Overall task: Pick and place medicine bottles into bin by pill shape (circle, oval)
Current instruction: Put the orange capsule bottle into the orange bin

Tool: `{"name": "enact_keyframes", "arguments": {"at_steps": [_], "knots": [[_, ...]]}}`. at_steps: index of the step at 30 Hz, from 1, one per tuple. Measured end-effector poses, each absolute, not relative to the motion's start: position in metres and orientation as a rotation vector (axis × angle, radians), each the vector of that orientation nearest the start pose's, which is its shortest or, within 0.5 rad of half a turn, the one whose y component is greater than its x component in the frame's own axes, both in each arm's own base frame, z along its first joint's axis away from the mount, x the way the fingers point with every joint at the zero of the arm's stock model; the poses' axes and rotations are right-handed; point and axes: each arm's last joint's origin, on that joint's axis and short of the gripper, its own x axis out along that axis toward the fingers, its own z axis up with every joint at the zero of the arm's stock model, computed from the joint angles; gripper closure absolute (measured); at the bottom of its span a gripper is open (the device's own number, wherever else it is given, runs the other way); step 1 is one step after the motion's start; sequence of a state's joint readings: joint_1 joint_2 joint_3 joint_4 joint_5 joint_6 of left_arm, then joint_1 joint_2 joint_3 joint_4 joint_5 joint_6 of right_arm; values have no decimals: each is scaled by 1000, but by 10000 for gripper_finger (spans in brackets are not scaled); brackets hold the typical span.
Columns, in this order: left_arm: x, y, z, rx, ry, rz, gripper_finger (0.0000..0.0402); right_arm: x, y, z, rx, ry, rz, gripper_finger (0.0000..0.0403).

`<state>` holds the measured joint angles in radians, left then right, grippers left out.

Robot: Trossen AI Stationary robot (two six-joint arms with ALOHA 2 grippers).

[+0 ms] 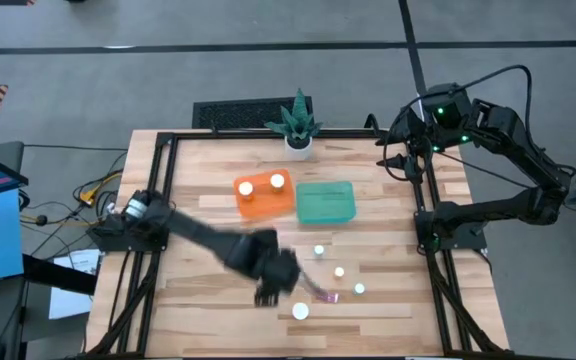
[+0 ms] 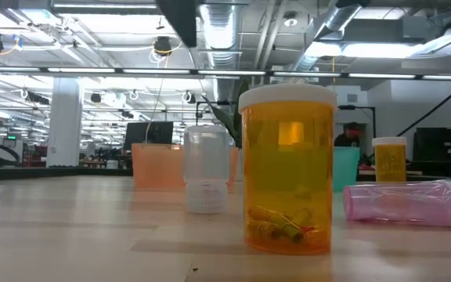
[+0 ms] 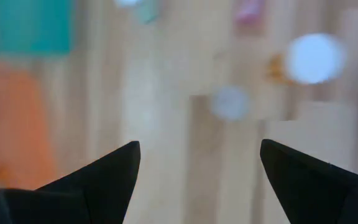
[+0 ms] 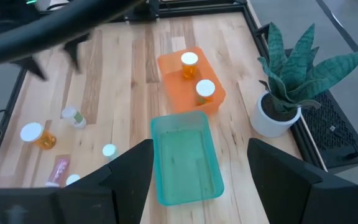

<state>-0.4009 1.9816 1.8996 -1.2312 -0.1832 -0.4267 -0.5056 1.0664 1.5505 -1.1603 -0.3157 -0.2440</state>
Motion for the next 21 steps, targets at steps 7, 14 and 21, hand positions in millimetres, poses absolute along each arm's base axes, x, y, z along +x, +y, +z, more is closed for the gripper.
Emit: {"name": "enact_keyframes", "arguments": {"at_steps": [7,14,21], "knots": [[385,-205,280,52,933,-17,74,141,-67,442,35,636,-104,132],[421,-205,233,-5,942,-78,74,139,-66,440,46,660,-98,132],[423,-218,215,-28,984,-151,74,137,-65,437,67,704,-91,132]]}}
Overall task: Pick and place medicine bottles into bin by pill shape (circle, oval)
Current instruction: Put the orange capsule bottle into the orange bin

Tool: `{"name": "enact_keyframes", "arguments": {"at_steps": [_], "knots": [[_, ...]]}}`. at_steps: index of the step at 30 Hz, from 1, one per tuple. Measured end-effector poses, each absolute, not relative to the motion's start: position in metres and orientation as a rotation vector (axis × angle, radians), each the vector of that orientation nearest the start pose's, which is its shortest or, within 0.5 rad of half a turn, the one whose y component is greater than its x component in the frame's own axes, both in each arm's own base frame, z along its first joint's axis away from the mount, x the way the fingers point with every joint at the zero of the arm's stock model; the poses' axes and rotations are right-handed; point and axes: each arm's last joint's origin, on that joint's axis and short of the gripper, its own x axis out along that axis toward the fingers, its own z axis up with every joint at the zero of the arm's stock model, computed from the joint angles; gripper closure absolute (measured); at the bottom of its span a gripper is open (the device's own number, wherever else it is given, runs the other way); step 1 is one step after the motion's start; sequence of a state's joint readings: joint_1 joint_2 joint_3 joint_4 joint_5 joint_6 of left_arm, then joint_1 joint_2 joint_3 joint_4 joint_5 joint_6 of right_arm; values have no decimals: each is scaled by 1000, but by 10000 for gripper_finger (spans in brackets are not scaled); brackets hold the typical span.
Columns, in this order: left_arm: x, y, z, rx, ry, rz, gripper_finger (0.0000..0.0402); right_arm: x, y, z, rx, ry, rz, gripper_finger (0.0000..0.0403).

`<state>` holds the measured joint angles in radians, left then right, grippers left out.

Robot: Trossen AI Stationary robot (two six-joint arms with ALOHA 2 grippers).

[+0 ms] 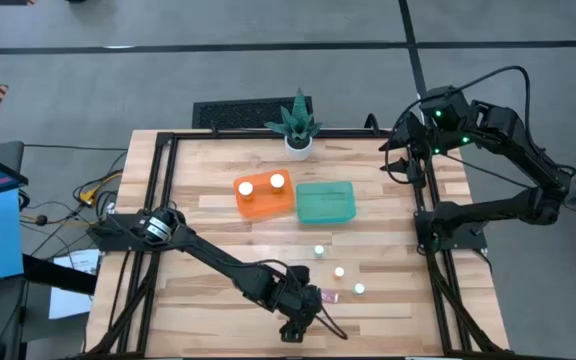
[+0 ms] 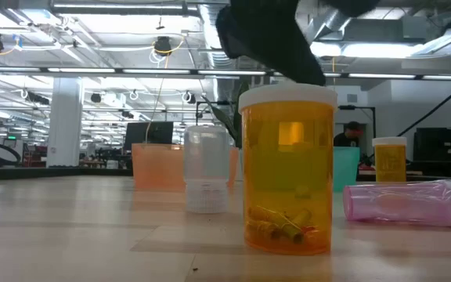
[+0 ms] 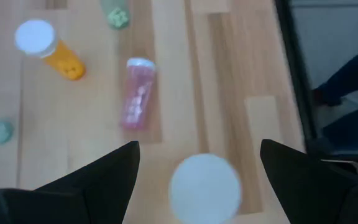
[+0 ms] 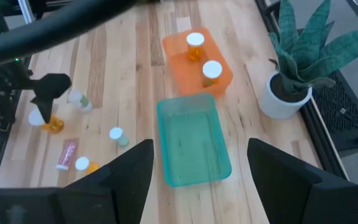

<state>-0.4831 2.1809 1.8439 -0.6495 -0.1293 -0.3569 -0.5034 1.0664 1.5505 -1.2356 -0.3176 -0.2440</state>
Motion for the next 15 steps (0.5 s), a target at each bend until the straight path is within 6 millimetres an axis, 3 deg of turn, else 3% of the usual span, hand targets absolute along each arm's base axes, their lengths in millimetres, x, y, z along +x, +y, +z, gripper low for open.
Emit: {"name": "enact_keyframes", "arguments": {"at_steps": [6,15], "knots": [[419,-221,214,0,998,-148,74,136,-65,436,71,713,-90,132],[420,-223,191,15,1081,-161,74,136,-65,436,63,711,-88,132]]}}
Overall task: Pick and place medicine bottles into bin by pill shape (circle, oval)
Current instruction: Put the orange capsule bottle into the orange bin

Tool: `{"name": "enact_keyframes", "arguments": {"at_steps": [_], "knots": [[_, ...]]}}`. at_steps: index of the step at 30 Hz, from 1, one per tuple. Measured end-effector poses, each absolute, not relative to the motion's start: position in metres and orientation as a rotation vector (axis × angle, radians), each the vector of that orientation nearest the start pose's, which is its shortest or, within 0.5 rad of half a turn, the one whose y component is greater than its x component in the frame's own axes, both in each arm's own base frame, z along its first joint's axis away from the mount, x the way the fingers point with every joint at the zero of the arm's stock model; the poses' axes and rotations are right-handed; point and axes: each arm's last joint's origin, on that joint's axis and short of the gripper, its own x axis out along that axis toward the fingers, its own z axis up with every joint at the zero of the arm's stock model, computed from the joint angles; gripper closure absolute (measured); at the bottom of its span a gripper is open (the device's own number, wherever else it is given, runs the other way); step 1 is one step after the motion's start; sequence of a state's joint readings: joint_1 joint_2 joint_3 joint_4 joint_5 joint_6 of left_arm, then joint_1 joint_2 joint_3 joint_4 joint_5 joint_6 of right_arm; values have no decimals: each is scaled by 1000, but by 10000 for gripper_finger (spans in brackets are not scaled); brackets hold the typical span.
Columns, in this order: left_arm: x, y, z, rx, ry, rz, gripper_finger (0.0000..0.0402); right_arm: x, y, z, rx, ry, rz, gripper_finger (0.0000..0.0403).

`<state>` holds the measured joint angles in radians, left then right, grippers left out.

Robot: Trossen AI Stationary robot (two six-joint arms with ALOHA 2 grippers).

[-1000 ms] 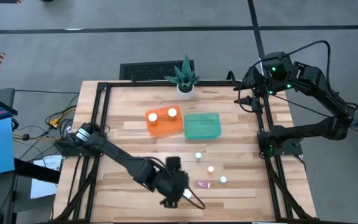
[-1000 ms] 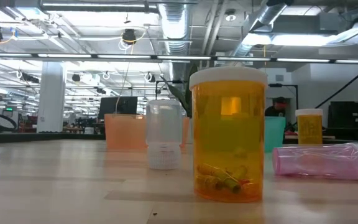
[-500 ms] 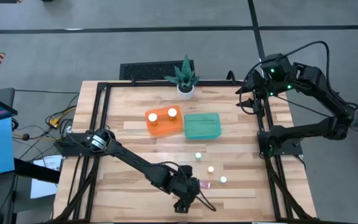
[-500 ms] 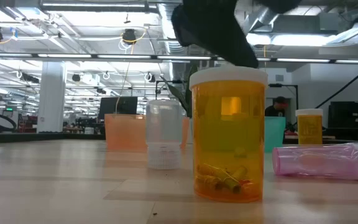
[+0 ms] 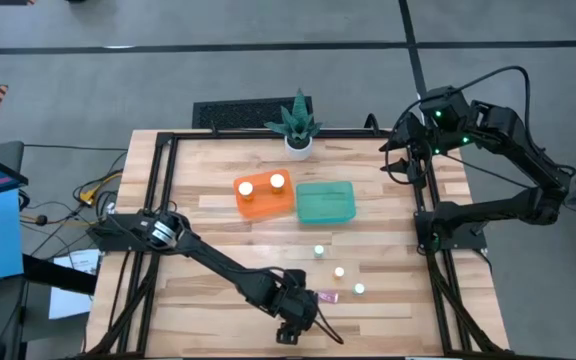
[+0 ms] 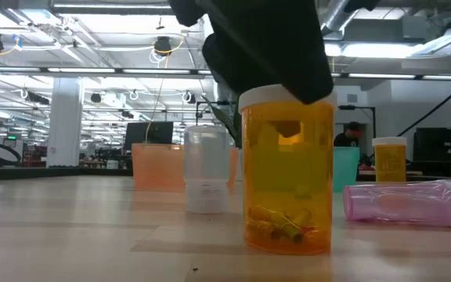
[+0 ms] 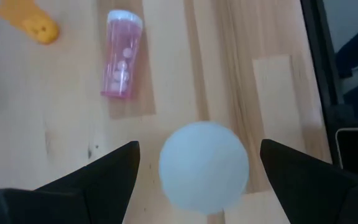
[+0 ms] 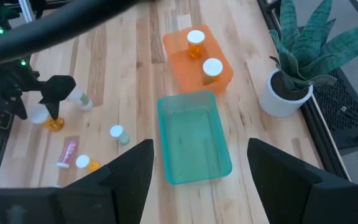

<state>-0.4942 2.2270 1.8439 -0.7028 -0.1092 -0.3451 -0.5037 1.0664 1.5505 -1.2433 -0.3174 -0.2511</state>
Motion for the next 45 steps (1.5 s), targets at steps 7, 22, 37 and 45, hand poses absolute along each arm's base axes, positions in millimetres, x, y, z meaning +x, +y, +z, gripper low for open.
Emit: {"name": "enact_keyframes", "arguments": {"at_steps": [7,22,37,45], "knots": [[419,-222,190,2,1112,-180,75,136,-65,436,54,711,-85,132],[421,-215,190,20,1120,-167,114,136,-65,436,51,711,-85,132],[420,-215,189,29,1127,-174,187,136,-65,436,51,711,-85,132],[421,-215,189,-15,1127,-136,191,136,-65,436,51,711,-85,132]]}}
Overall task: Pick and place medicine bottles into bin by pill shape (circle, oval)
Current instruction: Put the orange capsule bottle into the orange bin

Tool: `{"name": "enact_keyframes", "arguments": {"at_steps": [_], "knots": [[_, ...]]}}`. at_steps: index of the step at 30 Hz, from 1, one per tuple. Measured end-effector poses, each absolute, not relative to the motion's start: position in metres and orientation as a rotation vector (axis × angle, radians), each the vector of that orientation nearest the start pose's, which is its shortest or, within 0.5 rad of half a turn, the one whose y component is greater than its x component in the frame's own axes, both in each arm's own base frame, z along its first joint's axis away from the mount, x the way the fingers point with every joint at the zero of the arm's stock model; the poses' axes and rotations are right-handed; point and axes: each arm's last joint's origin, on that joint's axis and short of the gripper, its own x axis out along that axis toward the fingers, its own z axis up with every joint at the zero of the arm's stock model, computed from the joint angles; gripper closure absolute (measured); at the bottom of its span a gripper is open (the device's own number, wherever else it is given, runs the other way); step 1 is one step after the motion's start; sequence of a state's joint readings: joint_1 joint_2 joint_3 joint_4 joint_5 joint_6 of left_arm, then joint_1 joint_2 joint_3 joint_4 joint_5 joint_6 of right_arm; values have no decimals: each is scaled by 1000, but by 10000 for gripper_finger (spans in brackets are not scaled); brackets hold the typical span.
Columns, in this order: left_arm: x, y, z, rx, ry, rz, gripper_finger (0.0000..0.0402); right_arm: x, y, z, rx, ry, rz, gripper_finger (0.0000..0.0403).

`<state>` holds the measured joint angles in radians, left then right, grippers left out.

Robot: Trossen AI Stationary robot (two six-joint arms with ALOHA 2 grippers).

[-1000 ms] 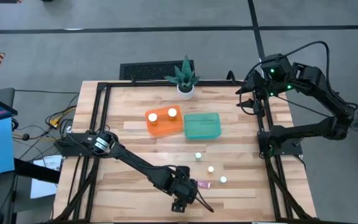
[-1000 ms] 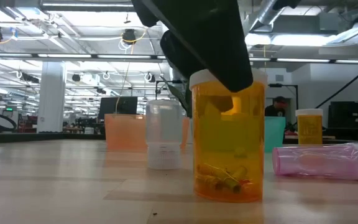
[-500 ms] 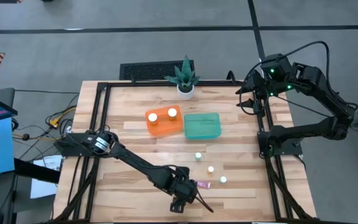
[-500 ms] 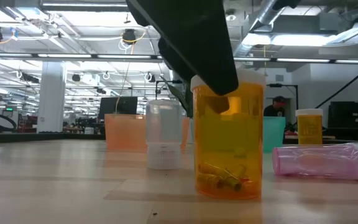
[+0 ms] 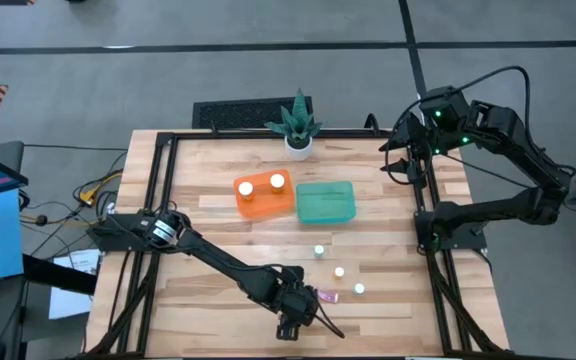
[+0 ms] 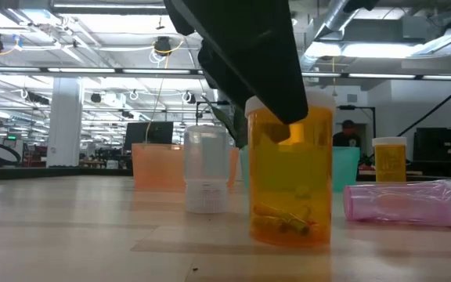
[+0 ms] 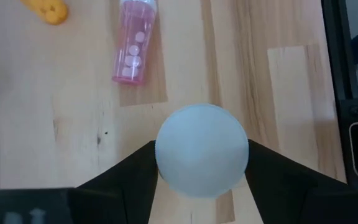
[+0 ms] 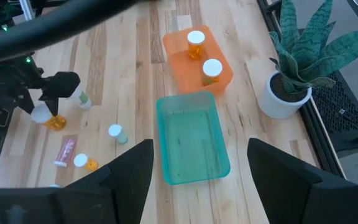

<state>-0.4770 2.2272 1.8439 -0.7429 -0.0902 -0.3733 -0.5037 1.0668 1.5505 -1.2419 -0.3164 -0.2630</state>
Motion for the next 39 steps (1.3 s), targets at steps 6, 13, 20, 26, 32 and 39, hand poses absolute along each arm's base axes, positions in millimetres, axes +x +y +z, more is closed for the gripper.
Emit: {"name": "enact_keyframes", "arguments": {"at_steps": [6,13,20,26,32,39], "knots": [[421,-211,201,-104,1121,-93,190,136,-65,436,51,711,-85,132],[424,-195,254,-160,1025,-26,190,136,-65,436,51,711,-85,132],[404,-155,309,-187,1031,154,190,136,-65,436,51,711,-85,132],[367,-113,355,-150,1008,359,189,136,-65,436,38,712,-81,132],[335,-69,379,-106,1054,561,189,136,-65,436,28,715,-77,132],[333,-30,374,-77,1125,660,189,136,-65,436,28,715,-78,132]]}}
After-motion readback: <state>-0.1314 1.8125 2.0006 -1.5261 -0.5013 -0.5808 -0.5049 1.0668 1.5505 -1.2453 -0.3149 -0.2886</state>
